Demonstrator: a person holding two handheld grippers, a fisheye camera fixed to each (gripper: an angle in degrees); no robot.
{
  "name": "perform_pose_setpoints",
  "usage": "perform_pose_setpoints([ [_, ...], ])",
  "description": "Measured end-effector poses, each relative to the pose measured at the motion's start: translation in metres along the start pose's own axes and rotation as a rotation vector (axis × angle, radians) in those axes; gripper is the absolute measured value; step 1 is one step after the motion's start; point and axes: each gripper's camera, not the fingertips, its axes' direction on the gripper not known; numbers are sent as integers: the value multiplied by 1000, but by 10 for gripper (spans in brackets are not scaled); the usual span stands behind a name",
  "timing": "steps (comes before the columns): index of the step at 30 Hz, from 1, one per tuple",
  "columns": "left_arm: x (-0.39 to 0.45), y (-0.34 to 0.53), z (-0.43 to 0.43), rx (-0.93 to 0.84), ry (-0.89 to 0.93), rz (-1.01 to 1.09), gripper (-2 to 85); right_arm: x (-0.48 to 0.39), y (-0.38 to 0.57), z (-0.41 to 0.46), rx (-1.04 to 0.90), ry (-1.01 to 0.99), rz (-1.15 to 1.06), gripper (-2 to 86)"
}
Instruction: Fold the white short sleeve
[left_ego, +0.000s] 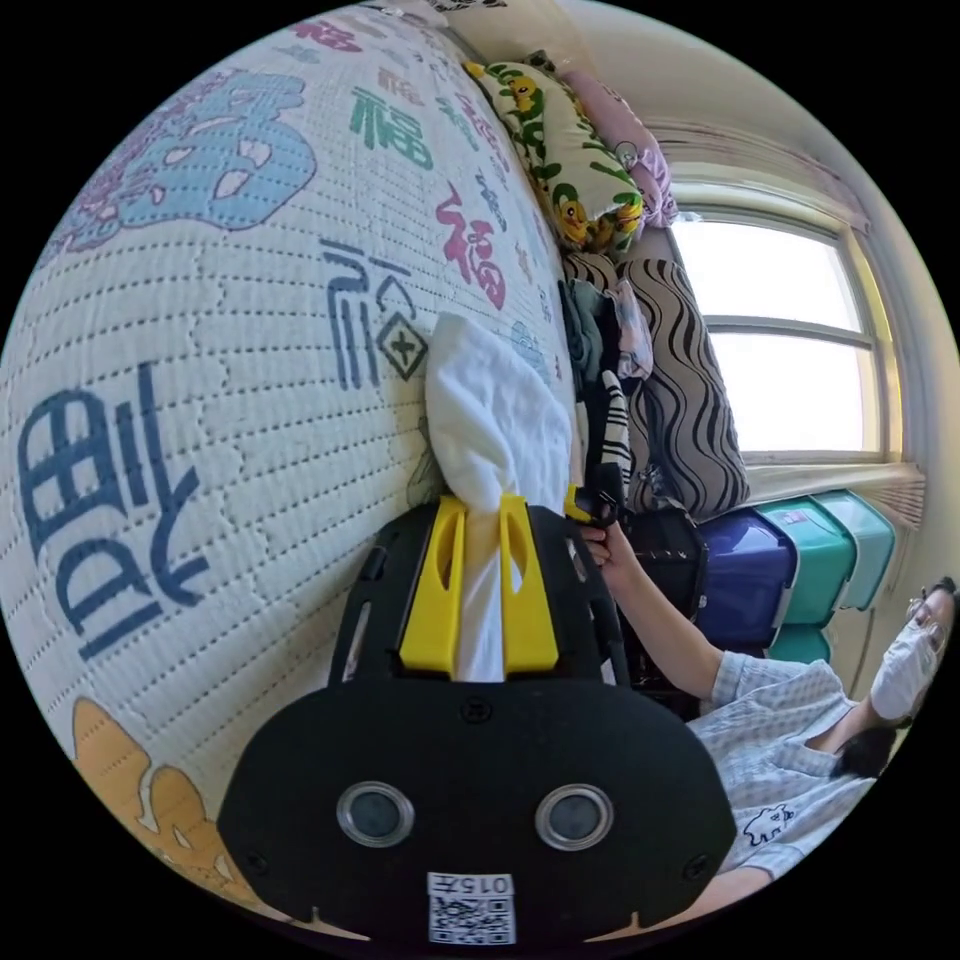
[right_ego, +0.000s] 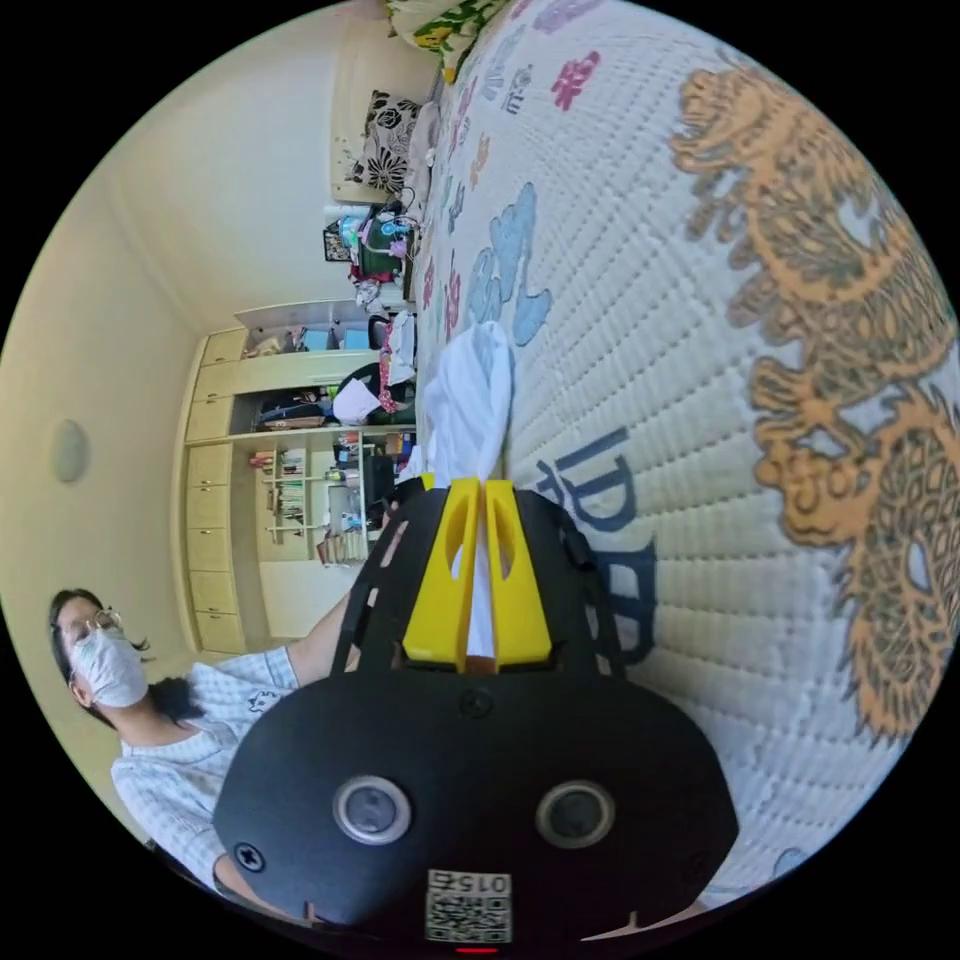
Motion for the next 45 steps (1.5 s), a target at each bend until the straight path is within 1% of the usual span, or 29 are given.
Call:
perform_pose_setpoints([
  [4,31,40,-38,104,60,79,38,-52,7,15,7,38,-121,3],
  [9,80,128,-107,299,29,218,31,-143,26,47,-26,-7,-334,0],
  [13,101,215,-198,539,29,271,29,-230,36,105,-113,-74,-515,-1],
  [15,115,249,-239,622,-12,315,29,-267,40,144,-178,-99,-594,-2],
  [17,137,289,-286,702,-150,357,29,-311,41,201,-255,-132,-662,-2],
  [18,142,298,-297,719,-188,365,29,-321,41,216,-274,-141,-678,-2],
  [20,158,332,-337,803,-290,395,29,-356,39,274,-335,-176,-722,-2],
  [23,162,358,-381,899,-363,390,29,-392,35,341,-388,-229,-750,-1],
  [27,141,353,-417,954,-430,335,30,-418,19,411,-380,-198,-751,1],
  [29,98,325,-433,952,-460,225,37,-415,-4,459,-349,-114,-668,5],
  [30,83,316,-435,942,-475,174,41,-410,-11,474,-355,-77,-630,6],
  [31,48,298,-434,904,-496,37,49,-395,-25,502,-393,4,-530,11],
  [32,10,281,-427,837,-523,-147,55,-373,-36,526,-453,76,-408,16],
  [33,-8,275,-422,798,-543,-240,57,-362,-39,535,-479,106,-356,18],
  [34,-35,268,-408,723,-593,-373,56,-344,-42,544,-508,140,-297,21],
  [35,-49,268,-392,694,-629,-426,55,-333,-42,544,-510,152,-279,23],
  [39,-51,277,-341,722,-658,-337,55,-302,-42,518,-554,128,-280,30],
  [40,-46,282,-324,733,-687,-324,56,-290,-43,500,-549,130,-274,32],
  [42,-38,290,-294,760,-677,-285,59,-272,-44,465,-533,146,-258,33],
  [43,-35,296,-271,771,-674,-261,62,-261,-44,436,-499,167,-248,34],
  [45,-34,300,-239,744,-686,-284,60,-247,-42,384,-420,206,-227,34],
])
